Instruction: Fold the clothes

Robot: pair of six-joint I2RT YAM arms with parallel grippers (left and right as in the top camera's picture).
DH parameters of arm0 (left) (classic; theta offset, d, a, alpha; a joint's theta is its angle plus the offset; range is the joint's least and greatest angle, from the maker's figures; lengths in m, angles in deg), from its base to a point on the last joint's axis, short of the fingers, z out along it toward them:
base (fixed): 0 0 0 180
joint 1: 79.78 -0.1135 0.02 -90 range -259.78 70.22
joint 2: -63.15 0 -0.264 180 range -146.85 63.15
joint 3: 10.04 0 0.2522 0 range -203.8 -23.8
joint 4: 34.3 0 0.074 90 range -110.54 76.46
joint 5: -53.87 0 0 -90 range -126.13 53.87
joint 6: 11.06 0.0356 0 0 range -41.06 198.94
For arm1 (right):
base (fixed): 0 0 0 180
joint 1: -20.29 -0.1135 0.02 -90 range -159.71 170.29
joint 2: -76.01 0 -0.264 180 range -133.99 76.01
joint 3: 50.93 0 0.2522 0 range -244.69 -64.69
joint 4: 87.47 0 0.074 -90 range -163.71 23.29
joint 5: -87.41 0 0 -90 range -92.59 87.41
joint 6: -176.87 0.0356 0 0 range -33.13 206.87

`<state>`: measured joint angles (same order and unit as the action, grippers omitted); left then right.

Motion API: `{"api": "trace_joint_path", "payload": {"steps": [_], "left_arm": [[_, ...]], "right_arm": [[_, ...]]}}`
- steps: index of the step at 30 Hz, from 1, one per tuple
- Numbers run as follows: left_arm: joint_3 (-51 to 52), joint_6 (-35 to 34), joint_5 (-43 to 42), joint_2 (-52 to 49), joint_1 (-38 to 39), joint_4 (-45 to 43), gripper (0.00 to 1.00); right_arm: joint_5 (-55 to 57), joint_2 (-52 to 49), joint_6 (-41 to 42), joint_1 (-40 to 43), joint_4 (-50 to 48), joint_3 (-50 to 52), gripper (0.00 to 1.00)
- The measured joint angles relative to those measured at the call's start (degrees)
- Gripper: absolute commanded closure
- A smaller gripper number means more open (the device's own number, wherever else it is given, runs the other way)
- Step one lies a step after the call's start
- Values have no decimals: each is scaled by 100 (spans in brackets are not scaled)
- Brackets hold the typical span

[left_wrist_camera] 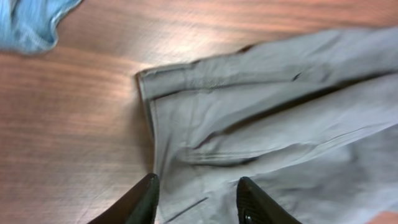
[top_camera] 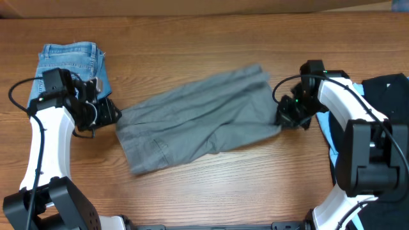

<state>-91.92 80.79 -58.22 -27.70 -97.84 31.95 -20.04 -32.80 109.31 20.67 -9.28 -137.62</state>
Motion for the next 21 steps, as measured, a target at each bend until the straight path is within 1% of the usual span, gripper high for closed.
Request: {"api": "trace_joint_path", "payload": {"steps": [2, 4, 7, 9, 10, 12, 14, 15, 17, 20, 21], "left_arm": [[-79, 2, -173, 0, 39, 46, 55], [-87, 11, -284, 0, 103, 157, 56], [-87, 85, -350, -4, 273, 330, 57], [-87, 131, -337, -4, 442, 446, 57], [-87, 149, -310, -4, 529, 483, 57], [-85, 153, -210, -4, 717, 507, 60], [-57, 122, -70, -4, 892, 494, 69], [-13, 85, 33, -4, 970, 455, 75], [146, -9, 208, -4, 1091, 363, 83], [487, -87, 361, -4, 1134, 227, 88], [614, -105, 402, -4, 1132, 173, 89]], "right_arm": [[348, 173, 238, 0, 304, 17, 54], [669, 417, 472, 2, 387, 26, 49], [1003, 883, 695, 55, 111, 22, 30], [1097, 1215, 662, 144, -262, 17, 17], [1082, 1349, 579, 184, -516, 17, 14], [964, 1543, 350, 234, -946, -2, 14], [708, 1641, 90, 245, -1276, -11, 28], [564, 1650, -13, 225, -1412, -15, 34], [385, 1615, -138, 179, -1521, -15, 52], [192, 1421, -50, 63, -1659, -13, 76], [131, 1318, -17, 24, -1685, -13, 81]]}}
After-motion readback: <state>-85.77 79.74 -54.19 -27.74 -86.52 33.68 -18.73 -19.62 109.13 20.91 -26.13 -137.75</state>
